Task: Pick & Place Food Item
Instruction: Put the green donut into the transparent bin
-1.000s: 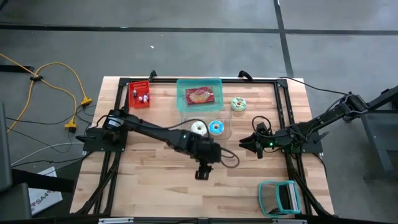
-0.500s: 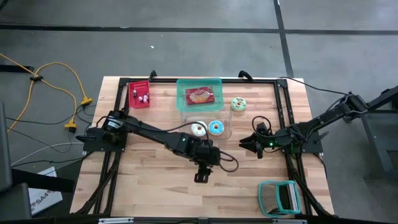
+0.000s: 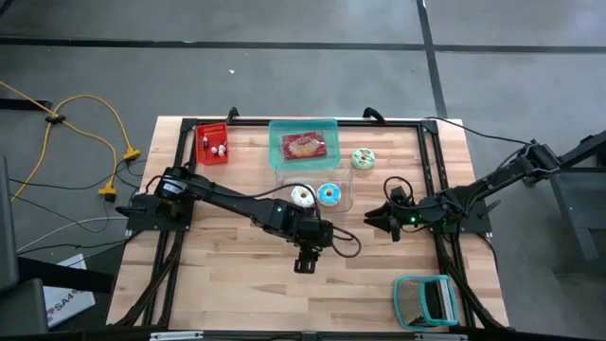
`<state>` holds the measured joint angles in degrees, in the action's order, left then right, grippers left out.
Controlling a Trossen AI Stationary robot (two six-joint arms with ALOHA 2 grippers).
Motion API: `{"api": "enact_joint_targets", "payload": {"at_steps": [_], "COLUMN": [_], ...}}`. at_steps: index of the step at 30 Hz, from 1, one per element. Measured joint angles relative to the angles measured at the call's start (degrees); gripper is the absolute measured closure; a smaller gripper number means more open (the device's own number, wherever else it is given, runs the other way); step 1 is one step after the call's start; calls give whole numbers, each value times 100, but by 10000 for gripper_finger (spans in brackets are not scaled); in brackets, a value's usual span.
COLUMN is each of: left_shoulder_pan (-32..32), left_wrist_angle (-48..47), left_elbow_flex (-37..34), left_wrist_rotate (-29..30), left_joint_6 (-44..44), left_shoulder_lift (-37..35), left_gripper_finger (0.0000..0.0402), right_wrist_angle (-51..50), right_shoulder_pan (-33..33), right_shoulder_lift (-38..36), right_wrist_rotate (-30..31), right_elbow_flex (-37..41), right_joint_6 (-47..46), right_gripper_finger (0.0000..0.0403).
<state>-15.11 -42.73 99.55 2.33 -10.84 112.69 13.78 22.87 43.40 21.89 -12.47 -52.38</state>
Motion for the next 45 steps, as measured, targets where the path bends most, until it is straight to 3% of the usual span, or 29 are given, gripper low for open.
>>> {"api": "enact_joint_targets", "payload": {"at_steps": [7,22,45], "left_shoulder_pan": [-11,48,178], "left_wrist_angle": [149,1916,2892], "left_elbow_flex": [-553,-3445,-6691], "left_wrist_rotate": [351,368,395], "left_joint_6": [10,12,-282], "left_shoulder_lift": [-530,-2405,-5391], "left_gripper_finger": [176,176,176], "right_wrist_angle": [-2,-5,6], "right_shoulder_pan": [0,-2,0], "right_shoulder_lift": [0,2,1], "right_wrist_rotate": [0,0,-2], "right_elbow_flex": [0,0,0], "right_joint_6": [-2,0,-1], "right_gripper_finger": [258,258,258]}}
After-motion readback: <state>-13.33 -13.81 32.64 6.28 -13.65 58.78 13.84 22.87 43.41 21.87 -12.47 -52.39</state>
